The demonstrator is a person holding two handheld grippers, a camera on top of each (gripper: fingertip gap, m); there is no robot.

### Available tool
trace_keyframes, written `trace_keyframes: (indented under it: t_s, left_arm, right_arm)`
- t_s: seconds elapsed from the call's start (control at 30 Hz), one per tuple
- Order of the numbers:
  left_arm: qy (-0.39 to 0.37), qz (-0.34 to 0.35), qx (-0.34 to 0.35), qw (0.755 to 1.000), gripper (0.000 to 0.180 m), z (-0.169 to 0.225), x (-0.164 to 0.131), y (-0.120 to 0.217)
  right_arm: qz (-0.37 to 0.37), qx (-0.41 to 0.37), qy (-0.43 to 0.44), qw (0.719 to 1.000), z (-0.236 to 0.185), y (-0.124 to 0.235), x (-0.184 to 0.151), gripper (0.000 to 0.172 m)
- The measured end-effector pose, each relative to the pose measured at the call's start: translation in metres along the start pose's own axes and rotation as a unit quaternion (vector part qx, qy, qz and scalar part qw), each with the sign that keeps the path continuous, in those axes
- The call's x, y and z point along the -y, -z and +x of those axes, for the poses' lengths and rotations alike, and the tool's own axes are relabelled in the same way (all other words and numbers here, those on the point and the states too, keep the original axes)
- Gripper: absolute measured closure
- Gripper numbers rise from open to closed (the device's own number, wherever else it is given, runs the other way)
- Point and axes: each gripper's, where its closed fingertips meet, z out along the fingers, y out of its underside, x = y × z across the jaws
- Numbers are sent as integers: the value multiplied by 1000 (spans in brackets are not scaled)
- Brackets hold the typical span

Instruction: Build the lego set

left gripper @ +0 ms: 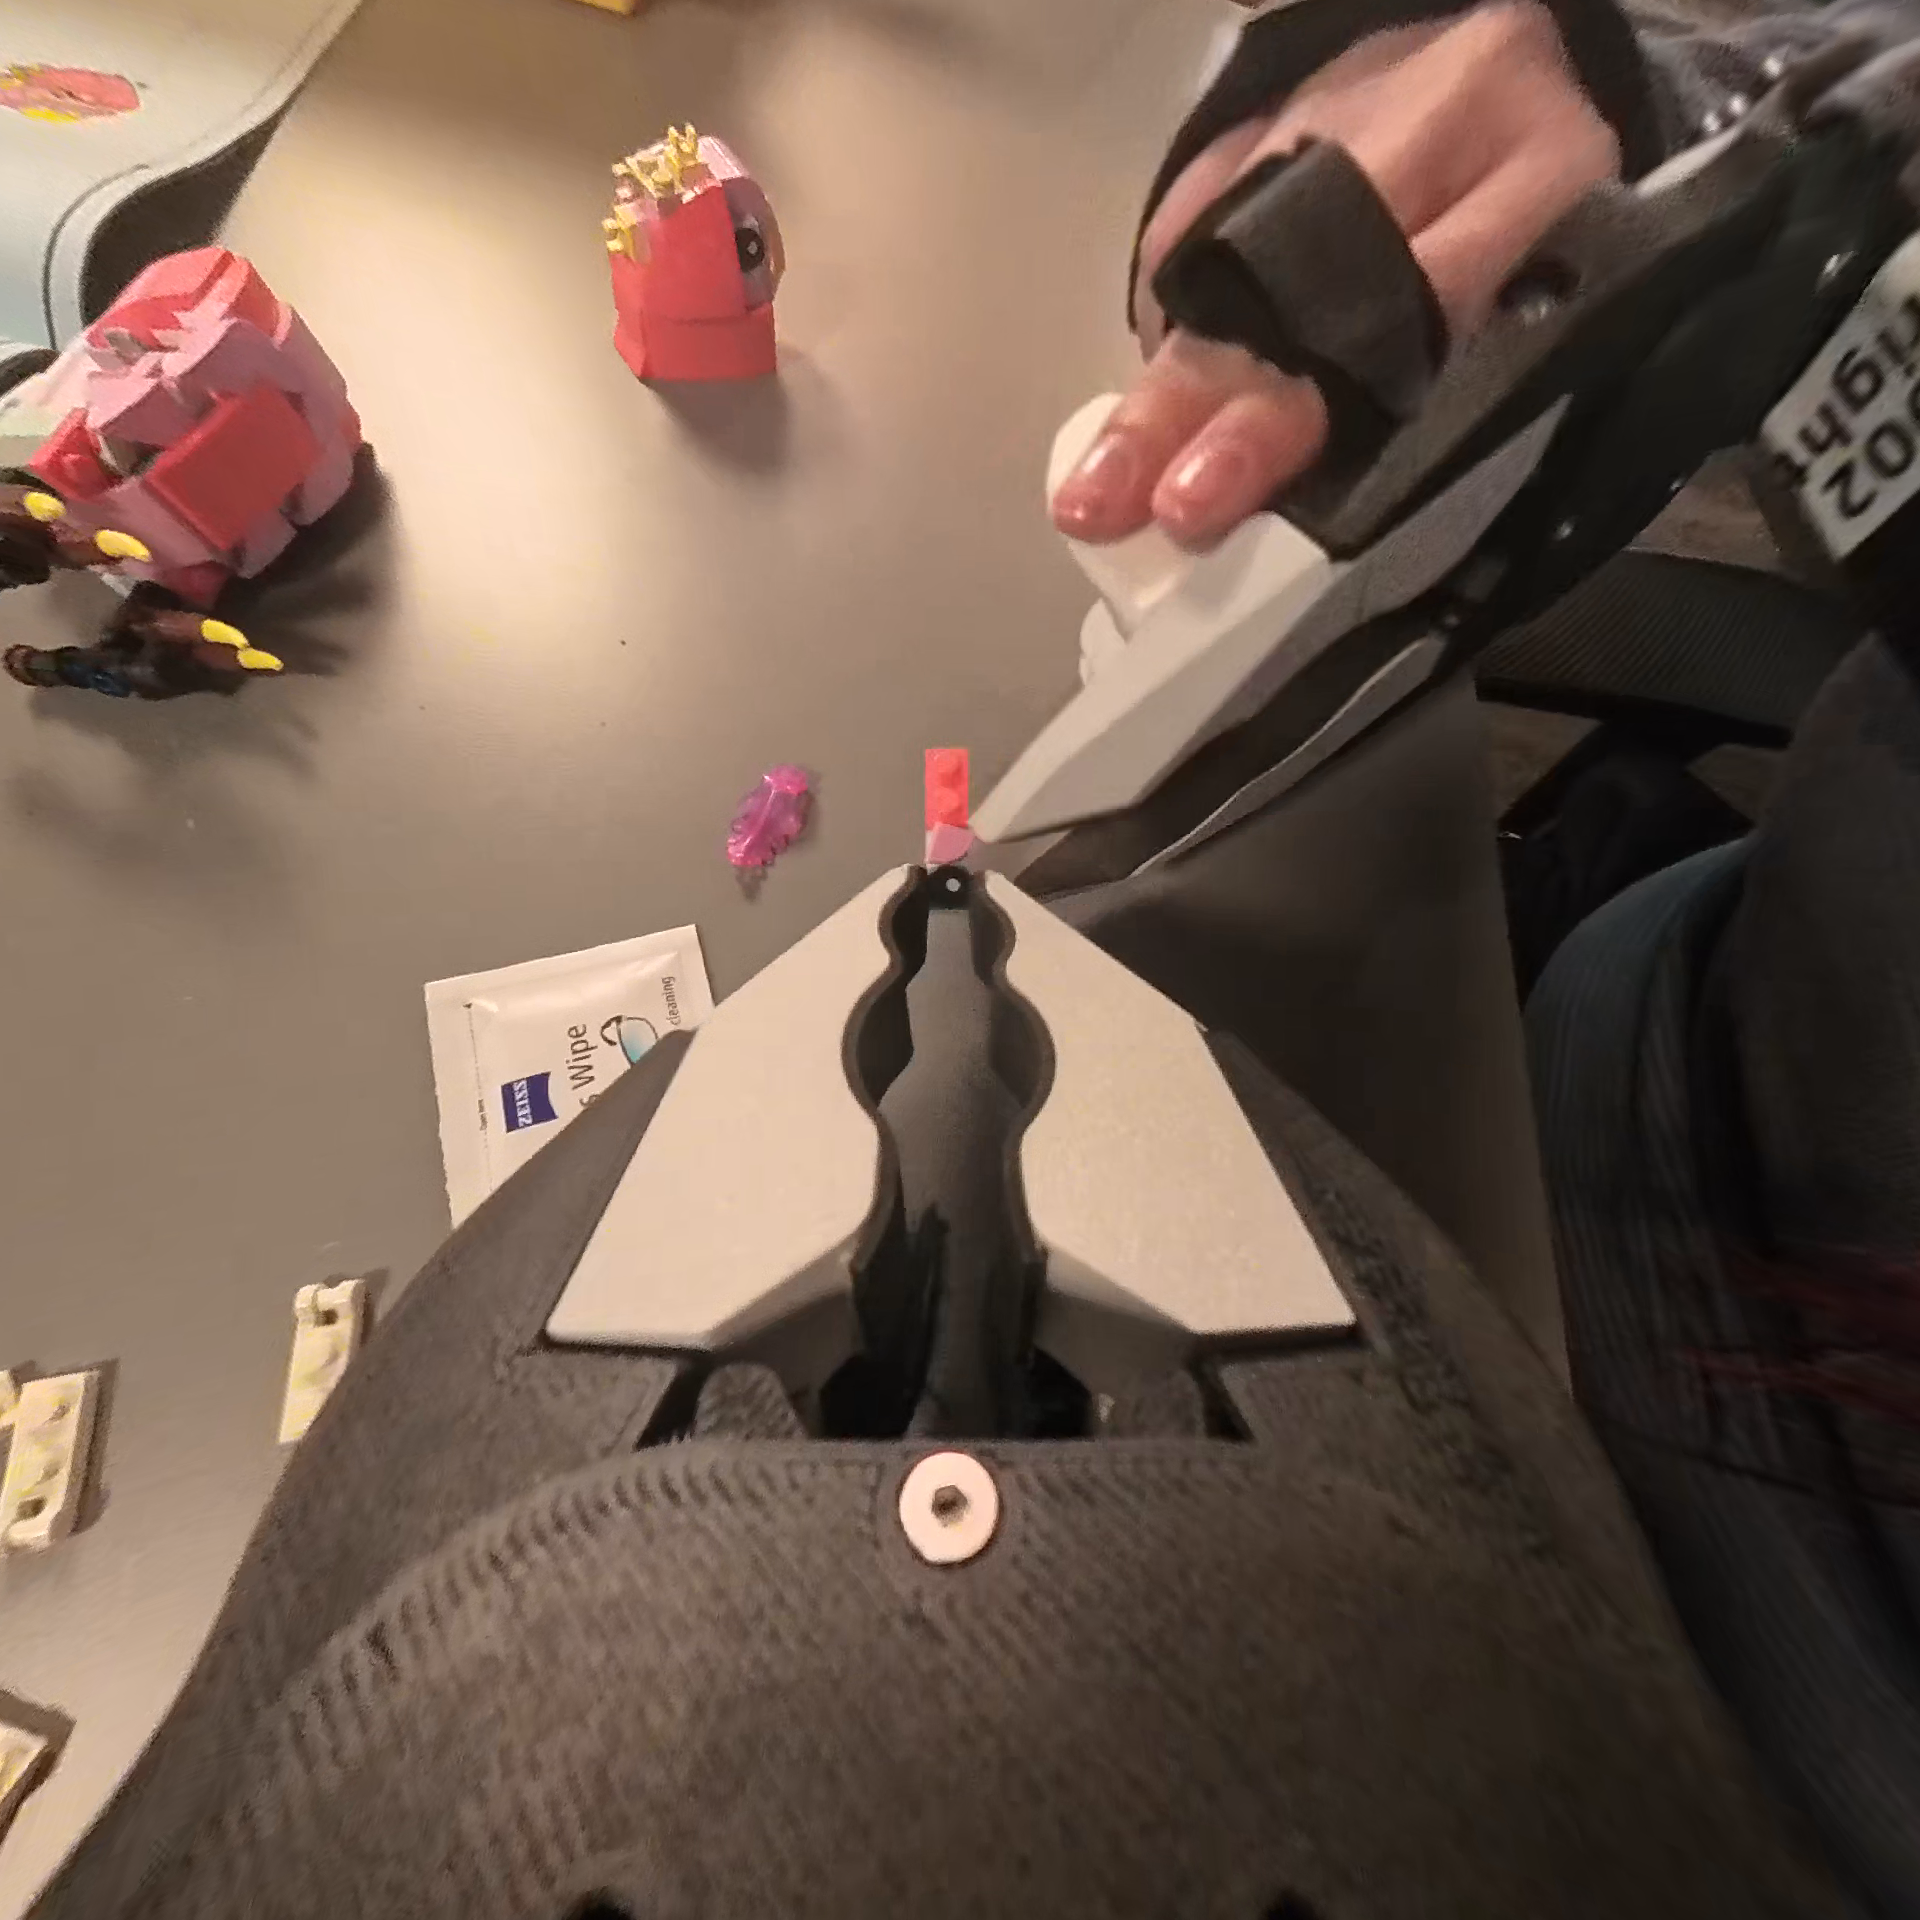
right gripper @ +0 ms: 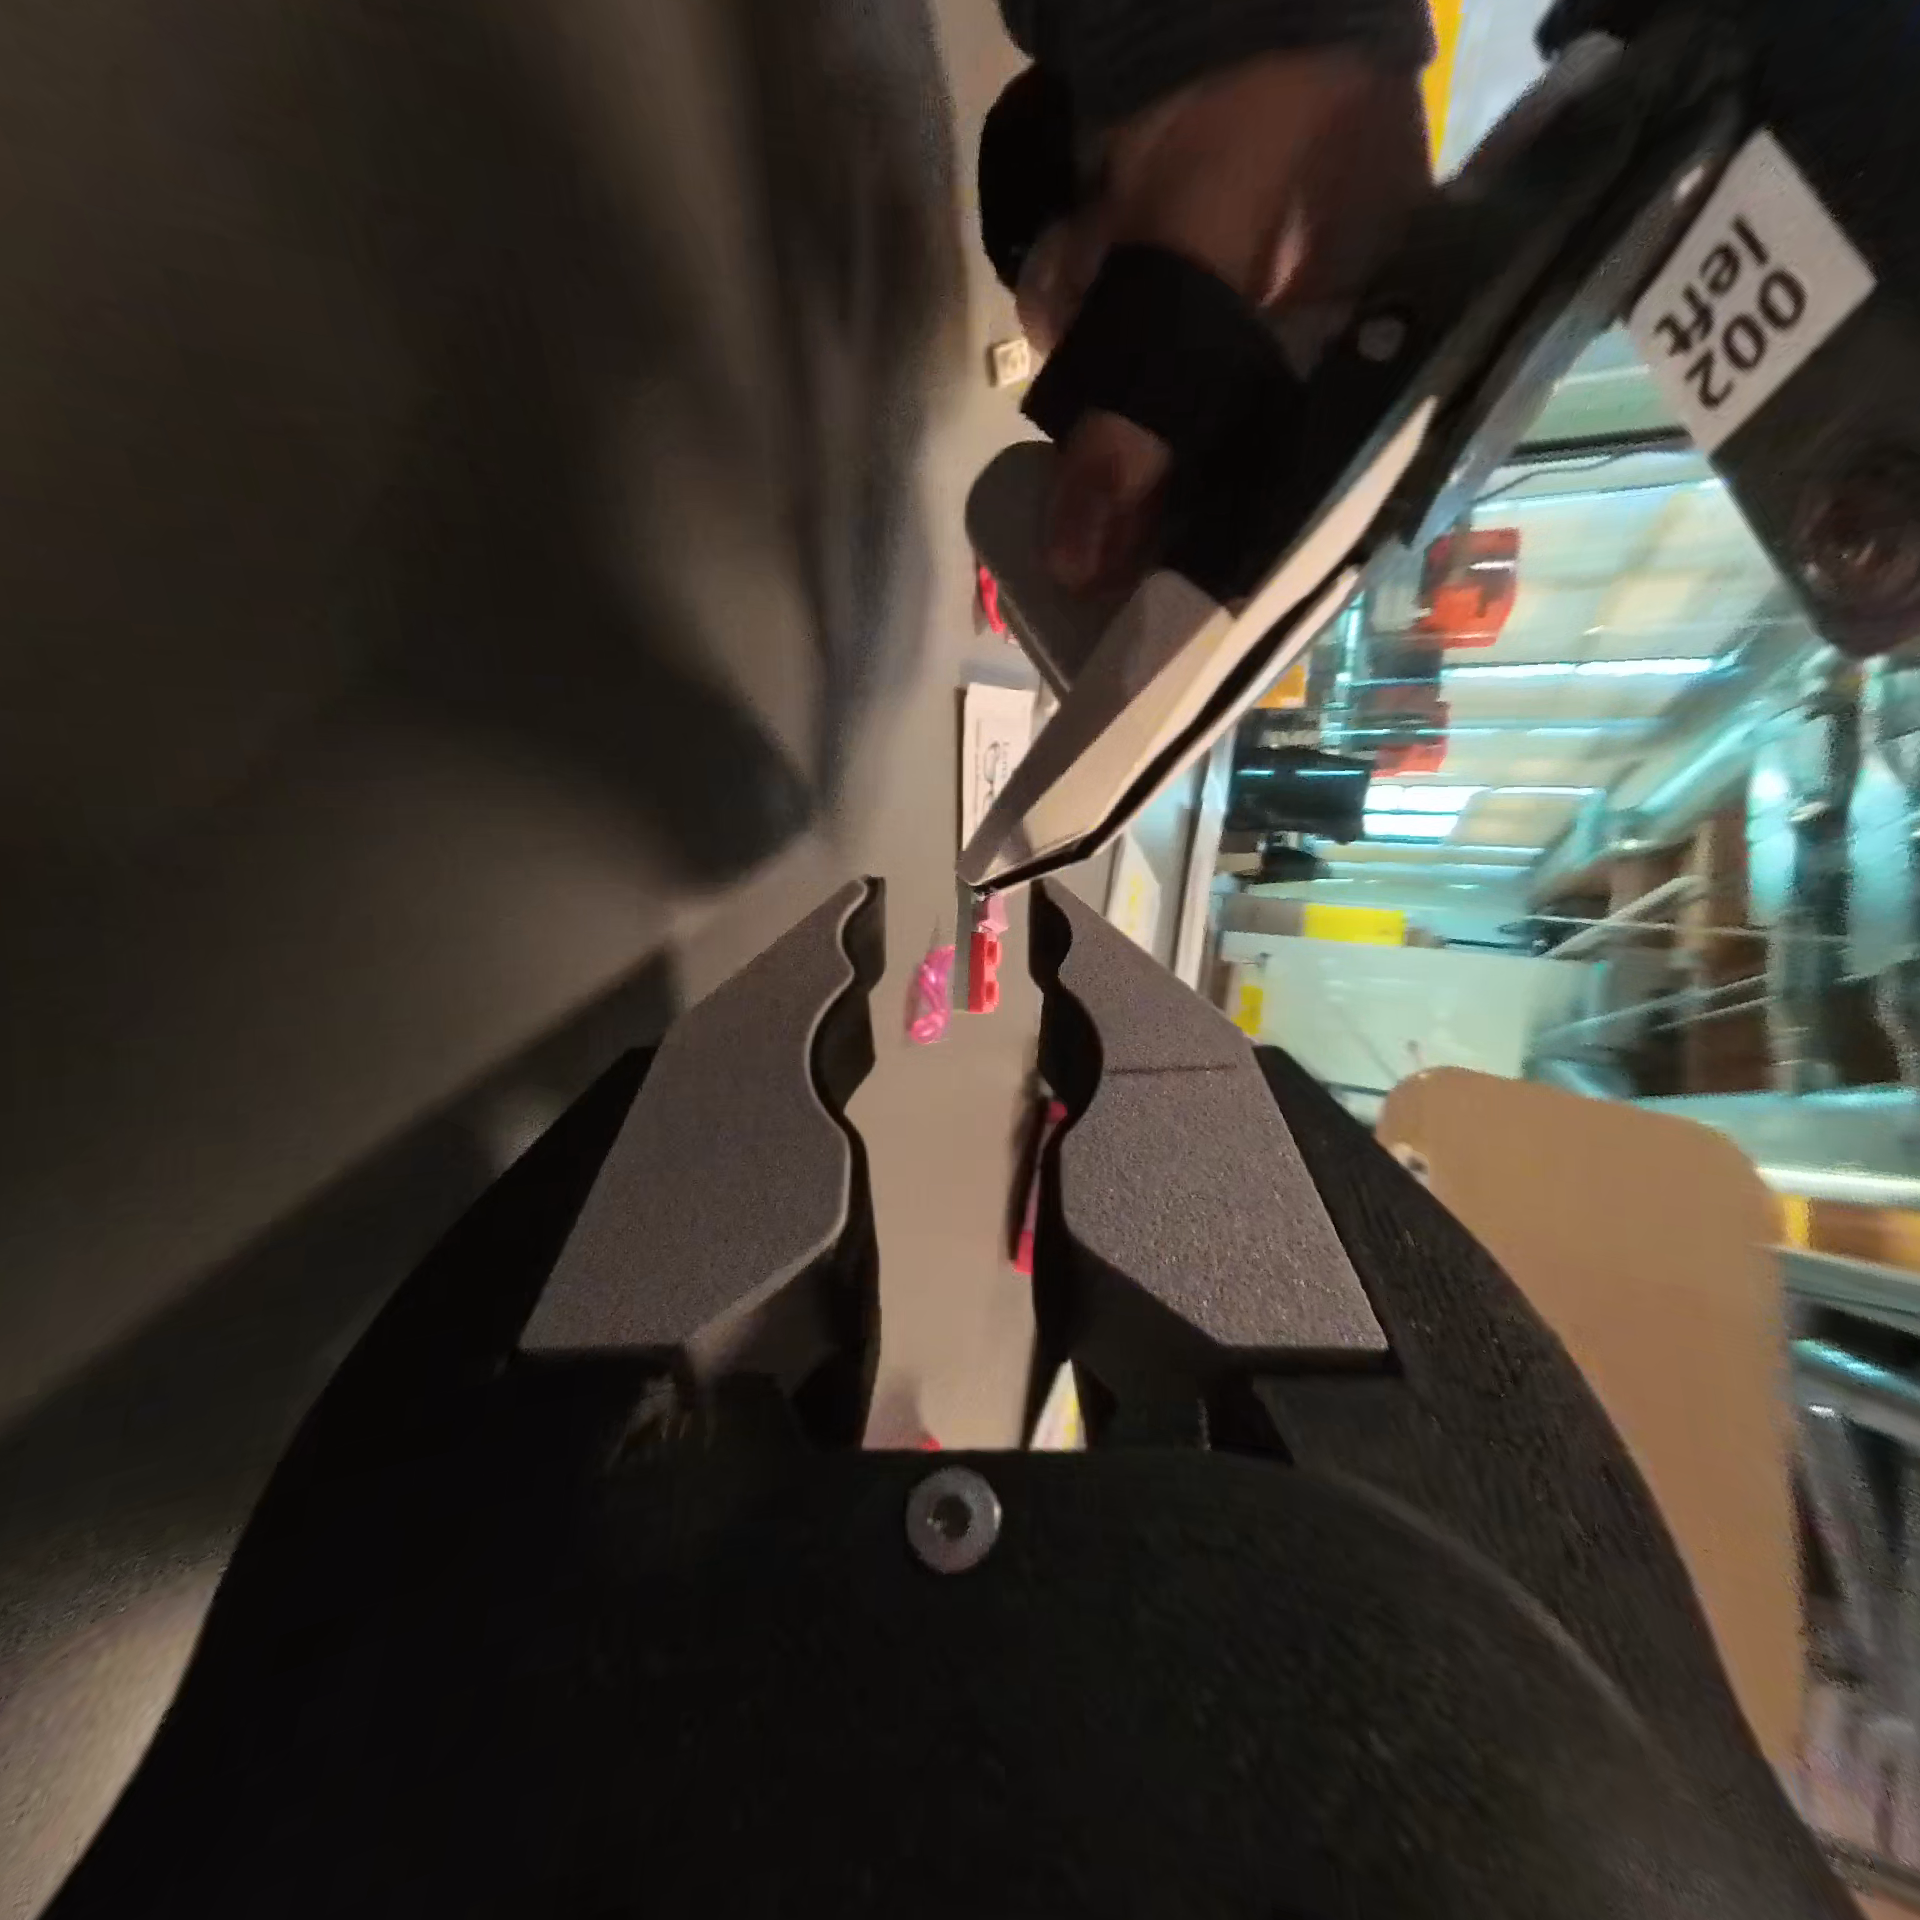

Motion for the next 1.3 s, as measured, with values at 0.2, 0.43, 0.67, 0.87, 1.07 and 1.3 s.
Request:
trace_keyframes:
  t_s: [0.2, 0.43, 0.67, 0.87, 1.07, 1.3]
  left_arm:
    - [0, 1, -5, 1000, 174, 2, 0, 2]
    - [-4, 0, -14, 1000, 174, 4, -1, 1]
    - [-8, 4, -21, 1000, 174, 7, 0, 2]
    - [-21, -10, -11, 1000, 174, 6, -4, -2]
    - [-13, -29, -10, 999, 174, 4, -12, -6]
    - [-12, -37, -4, 999, 174, 0, -16, -7]
  right_arm:
    - [-22, -21, 33, 999, 2, -3, -6, 149]
    - [-20, -31, 69, 997, 2, -5, -5, 164]
    - [-8, -35, 108, 993, 4, -1, -3, 167]
    - [-5, -9, 125, 992, -2, -3, -3, 168]
    - [19, 8, 12, 1000, -9, -7, -4, 157]
    - [47, -1, -176, 983, 9, 6, -25, 117]
